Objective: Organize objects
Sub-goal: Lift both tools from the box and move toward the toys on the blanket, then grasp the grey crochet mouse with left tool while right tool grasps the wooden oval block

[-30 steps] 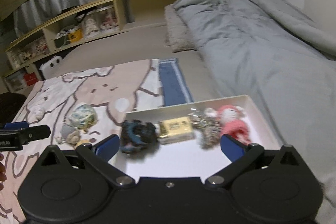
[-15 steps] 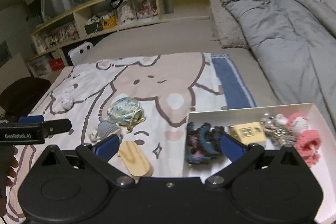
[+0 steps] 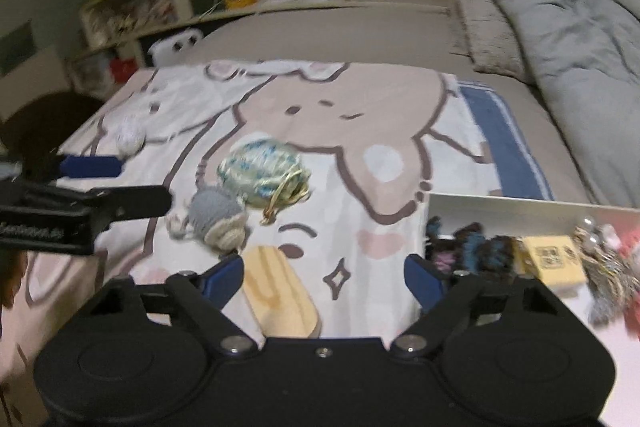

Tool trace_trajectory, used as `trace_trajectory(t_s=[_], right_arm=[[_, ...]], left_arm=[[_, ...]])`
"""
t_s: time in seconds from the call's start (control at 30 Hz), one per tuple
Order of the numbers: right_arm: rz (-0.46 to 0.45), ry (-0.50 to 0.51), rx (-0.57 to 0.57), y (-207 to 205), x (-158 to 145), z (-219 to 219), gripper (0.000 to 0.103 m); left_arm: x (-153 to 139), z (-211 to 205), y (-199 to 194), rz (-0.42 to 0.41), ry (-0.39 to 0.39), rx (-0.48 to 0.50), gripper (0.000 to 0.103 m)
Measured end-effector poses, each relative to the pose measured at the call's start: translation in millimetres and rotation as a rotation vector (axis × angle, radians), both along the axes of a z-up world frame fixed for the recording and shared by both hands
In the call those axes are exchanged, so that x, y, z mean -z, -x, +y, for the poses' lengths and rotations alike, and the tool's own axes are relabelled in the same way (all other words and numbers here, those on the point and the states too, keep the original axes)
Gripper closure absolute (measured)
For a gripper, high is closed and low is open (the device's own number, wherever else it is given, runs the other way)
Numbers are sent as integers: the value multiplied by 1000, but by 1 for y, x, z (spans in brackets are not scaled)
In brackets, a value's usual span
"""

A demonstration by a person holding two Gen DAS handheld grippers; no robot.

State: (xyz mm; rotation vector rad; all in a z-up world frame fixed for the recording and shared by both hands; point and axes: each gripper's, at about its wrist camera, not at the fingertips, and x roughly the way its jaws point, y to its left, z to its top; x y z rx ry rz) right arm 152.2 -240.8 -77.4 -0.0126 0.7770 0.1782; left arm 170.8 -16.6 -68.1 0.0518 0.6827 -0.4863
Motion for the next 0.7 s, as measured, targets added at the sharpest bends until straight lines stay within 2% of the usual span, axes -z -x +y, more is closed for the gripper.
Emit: trace_trajectory(t_s=[0.07, 0.2, 0.33, 0.47, 0.6, 0.7], right_arm=[[12, -2, -33, -3, 9, 6, 24], [51, -19, -85, -7, 28, 16, 26], [63, 19, -123, -10, 42, 25, 39], [62, 64, -114, -15, 52, 28, 41], [97, 33, -116, -21, 57, 25, 41], [128, 1, -123, -21, 56, 21, 51]], left_arm=[[10, 0, -5, 29, 4, 8, 26], [22, 1, -14, 33, 23, 24, 27], [27, -4, -25, 20, 53, 49, 31], [34, -8, -34, 28, 58, 57, 33], [43, -7, -40, 40, 46, 57, 33], [48, -6, -43, 49, 53, 57, 33]])
